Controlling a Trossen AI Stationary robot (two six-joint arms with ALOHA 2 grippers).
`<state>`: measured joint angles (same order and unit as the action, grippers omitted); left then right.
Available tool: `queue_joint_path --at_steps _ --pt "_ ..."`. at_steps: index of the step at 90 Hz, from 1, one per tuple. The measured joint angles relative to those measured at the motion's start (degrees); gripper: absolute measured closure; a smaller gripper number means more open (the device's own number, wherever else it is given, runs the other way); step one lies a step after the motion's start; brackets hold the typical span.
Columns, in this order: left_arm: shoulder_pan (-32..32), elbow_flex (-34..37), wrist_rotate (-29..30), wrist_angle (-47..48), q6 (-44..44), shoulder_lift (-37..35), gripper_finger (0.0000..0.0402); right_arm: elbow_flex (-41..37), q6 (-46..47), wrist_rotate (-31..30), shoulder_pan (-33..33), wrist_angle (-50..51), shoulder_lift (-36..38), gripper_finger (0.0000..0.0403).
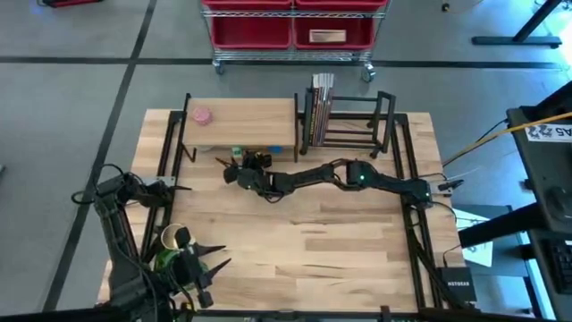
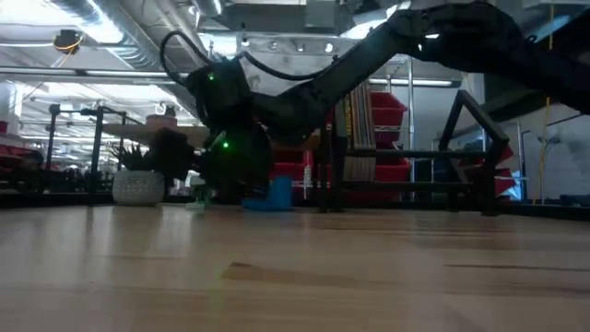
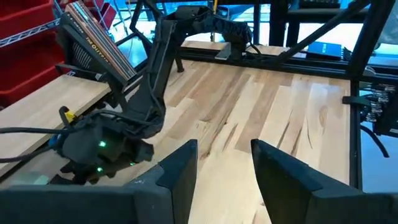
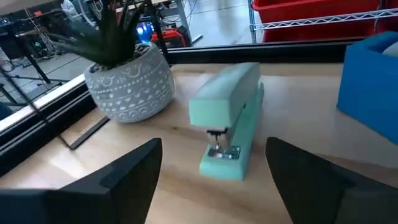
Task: Stock shelves
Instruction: Remove the blue tape dispenser and green stapler from under the shelf
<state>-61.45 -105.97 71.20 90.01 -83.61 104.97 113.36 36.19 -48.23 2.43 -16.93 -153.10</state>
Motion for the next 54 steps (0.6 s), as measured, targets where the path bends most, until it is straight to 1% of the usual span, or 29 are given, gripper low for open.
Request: queue_joint_path --at_steps 18,26,35,47,54 --pt "0.4 0.0 0.0 0.0 -0.3 0.0 0.0263 0.0 0.0 0.9 0.2 -0.6 0.0 0.0130" --pt "0.7 0.0 0.0 -0.1 -0.3 0.0 0.0263 1.1 -1.5 1.4 0.2 -2.9 -1.3 0.0130" --pt "1.1 0.0 0.0 -0.2 -0.4 0.0 0.0263 6.4 -3.4 2.6 0.2 -0.7 -4.5 0.0130" --pt "1.7 0.0 -0.1 -0.9 -0.4 0.0 0.0263 16.0 -3.8 1.6 0.2 7.4 -9.7 0.0130" --pt "1.9 0.0 -0.4 -1.0 -0.8 0.0 0.0263 19.7 -4.3 -0.7 0.2 10.5 -11.2 0.0130"
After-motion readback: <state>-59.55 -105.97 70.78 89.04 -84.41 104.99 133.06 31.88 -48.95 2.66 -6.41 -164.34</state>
